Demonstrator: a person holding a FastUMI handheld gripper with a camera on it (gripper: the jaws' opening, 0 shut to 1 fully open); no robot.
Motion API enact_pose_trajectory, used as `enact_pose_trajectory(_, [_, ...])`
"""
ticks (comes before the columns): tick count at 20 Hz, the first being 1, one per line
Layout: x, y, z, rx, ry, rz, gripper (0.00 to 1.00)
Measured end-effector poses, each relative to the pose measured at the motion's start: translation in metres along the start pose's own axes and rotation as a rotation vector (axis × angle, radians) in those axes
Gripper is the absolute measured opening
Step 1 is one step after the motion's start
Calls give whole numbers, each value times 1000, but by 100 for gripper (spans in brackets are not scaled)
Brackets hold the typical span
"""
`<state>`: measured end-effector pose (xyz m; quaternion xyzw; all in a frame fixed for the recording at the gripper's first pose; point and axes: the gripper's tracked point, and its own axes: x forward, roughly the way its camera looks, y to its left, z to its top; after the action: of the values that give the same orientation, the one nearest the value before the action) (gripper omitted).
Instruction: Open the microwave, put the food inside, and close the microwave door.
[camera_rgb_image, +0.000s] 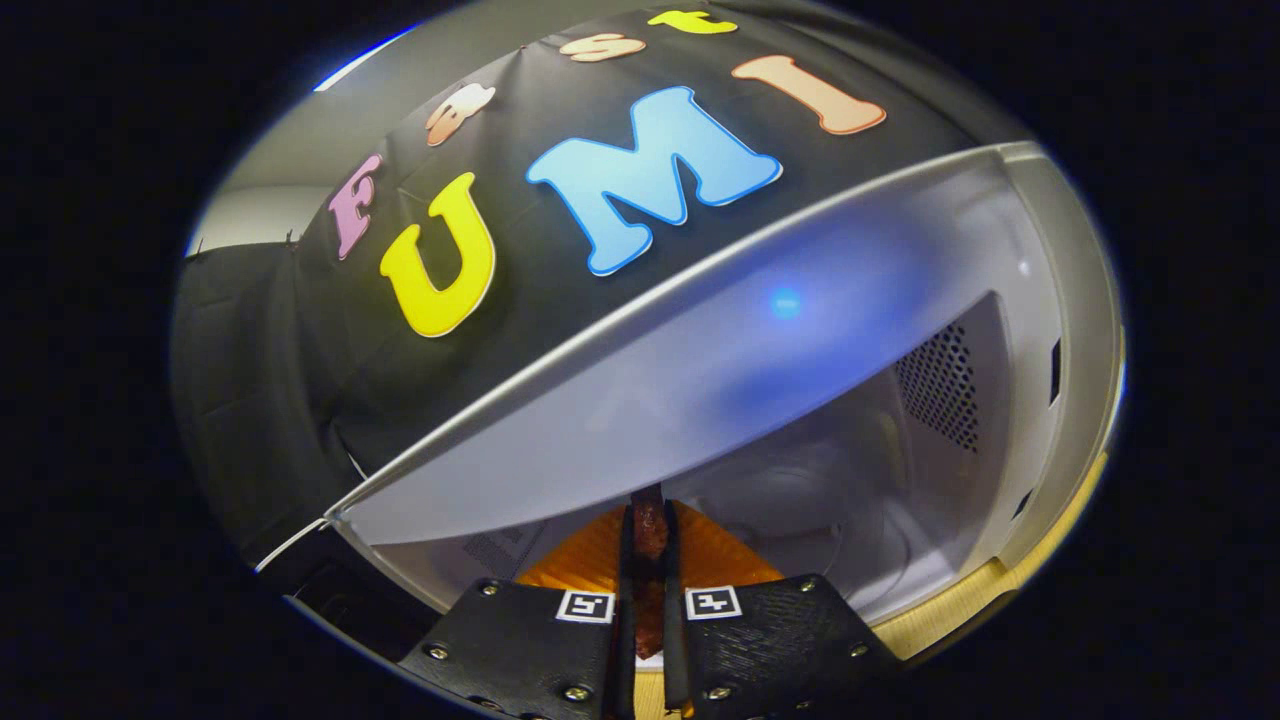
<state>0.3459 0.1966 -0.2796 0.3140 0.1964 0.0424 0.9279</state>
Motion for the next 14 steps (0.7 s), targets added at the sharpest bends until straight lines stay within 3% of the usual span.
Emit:
enact_pose_trajectory(4, [10, -6, -4, -66, -22, -4, 11])
enact_pose_trajectory(8, [19, -21, 4, -114, -72, -73, 15])
enact_pose_trajectory(10, [25, -36, 1, -152, -82, -113, 23])
enact_pose_trajectory(14, [30, -56, -9, -195, -59, -159, 56])
